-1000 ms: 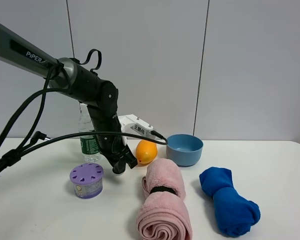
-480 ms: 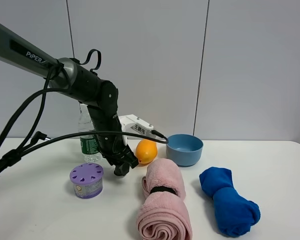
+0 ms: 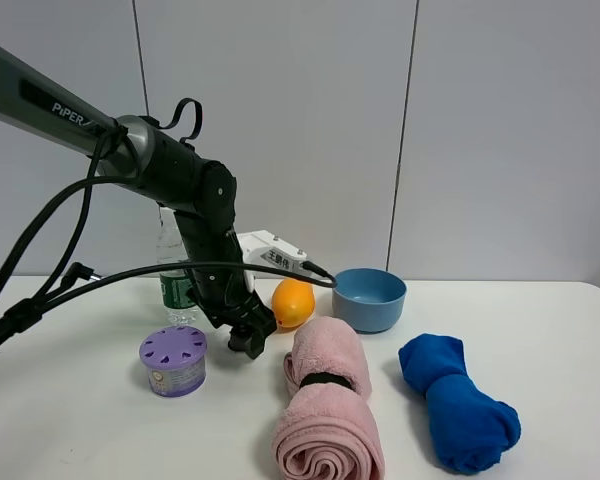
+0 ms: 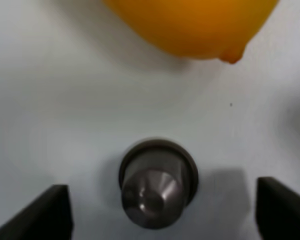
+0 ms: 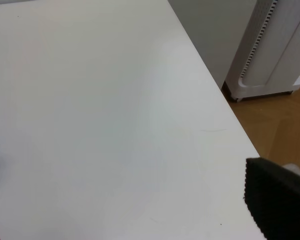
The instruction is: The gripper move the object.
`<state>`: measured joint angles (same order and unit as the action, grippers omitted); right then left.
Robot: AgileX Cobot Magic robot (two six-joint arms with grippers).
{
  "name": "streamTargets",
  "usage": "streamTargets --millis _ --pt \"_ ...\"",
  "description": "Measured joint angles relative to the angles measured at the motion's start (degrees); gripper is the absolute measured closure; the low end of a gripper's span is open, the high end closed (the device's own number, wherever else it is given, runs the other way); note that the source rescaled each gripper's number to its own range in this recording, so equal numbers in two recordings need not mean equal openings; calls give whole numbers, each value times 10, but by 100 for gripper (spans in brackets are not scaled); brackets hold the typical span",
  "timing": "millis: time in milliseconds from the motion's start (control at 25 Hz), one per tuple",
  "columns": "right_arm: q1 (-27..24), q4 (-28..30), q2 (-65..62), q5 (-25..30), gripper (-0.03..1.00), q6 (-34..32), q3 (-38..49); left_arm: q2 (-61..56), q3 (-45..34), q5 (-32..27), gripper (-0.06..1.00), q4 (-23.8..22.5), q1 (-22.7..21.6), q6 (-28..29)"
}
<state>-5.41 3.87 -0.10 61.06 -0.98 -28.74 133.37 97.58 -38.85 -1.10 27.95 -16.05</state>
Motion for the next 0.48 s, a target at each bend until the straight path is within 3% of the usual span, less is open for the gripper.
streamTargets --millis 160,480 --pt "0 0 0 0 -3 0 0 0 0 -4 22 0 0 0" --pt "0 0 0 0 -3 0 0 -17 0 -6 22 -7 0 0"
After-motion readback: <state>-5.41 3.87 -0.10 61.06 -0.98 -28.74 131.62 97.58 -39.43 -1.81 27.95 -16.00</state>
